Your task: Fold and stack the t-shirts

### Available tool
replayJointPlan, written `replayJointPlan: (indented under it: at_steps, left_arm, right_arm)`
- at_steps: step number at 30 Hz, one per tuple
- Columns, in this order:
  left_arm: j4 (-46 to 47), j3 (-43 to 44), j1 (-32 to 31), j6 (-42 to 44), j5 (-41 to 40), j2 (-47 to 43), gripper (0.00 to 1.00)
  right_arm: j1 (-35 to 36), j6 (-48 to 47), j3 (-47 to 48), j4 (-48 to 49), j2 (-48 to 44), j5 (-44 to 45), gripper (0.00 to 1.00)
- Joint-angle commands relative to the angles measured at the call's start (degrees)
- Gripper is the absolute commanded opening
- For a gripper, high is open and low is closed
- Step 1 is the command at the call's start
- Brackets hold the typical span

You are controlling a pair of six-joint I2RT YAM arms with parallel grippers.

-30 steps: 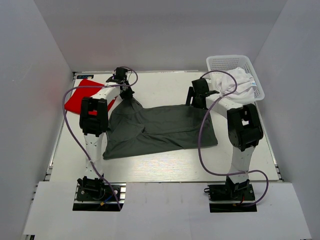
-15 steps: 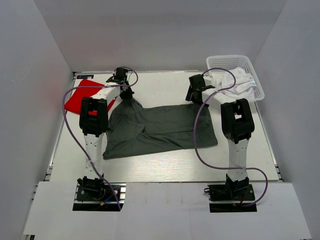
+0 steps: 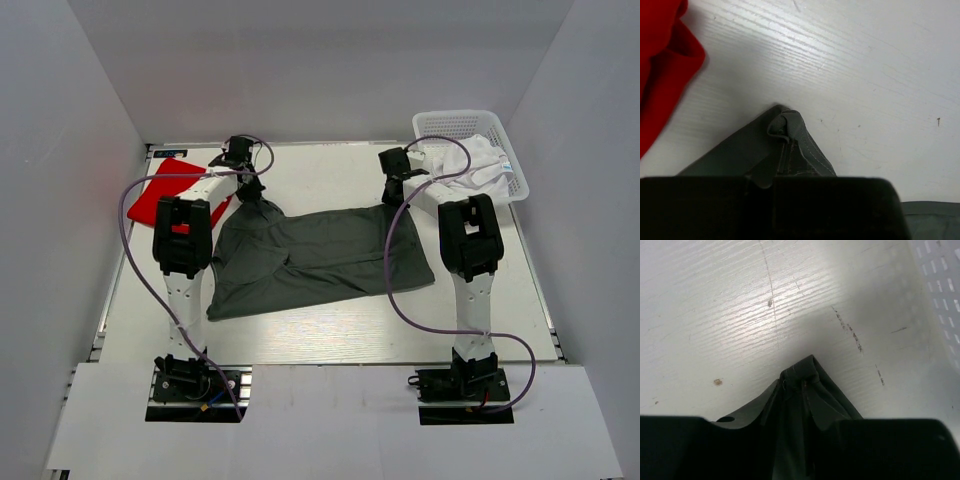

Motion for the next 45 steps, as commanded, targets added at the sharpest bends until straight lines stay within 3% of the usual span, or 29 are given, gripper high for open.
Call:
replayJointPlan:
  at_steps: [1, 3, 4, 5, 14, 21, 35, 45]
  left_arm:
    - [0.2, -1.8, 0.3, 0.5, -1.6, -6.8, 0.0]
    - [0.2, -2.4, 0.3, 0.5, -1.6, -7.4, 0.0]
    - [0.2, -2.4, 0.3, 0.5, -2.2, -8.0, 0.0]
    - [-0.6, -2.4, 0.3, 0.5, -2.2, -8.5, 0.0]
    - [-1.0, -10.3, -0.3, -0.9, -3.3, -16.4, 0.0]
    - [1.9, -27.4, -0.8, -5.0, -4.0, -29.9, 0.0]
    - [5.6, -49.5, -0.8, -10.7, 2.4, -50.5, 0.0]
    - [6.9, -60.3, -0.8, -12.5, 7.3, -58.4, 0.0]
  right_arm:
    - [-0.2, 1.5, -0.6, -0.8, -0.4, -0.9, 0.25]
    - [0.0, 1.1, -1.7, -0.1, -1.1, -0.6, 0.16]
    - [0.0, 0.5, -1.9, 0.0, -1.9, -0.4, 0.04]
    - [0.2, 0.6, -2.9, 0.0, -2.6, -0.1, 0.0]
    - [0.6, -3.5, -12.8, 8.8, -13.6, 1.9, 0.0]
    - [1.6, -8.6, -23.0, 15.9, -22.3, -2.4, 0.0]
    - [3.3, -8.2, -31.7, 17.5, -30.9, -0.7, 0.0]
    - [3.0, -9.1, -35.6, 18.1, -36.1, 1.0, 0.0]
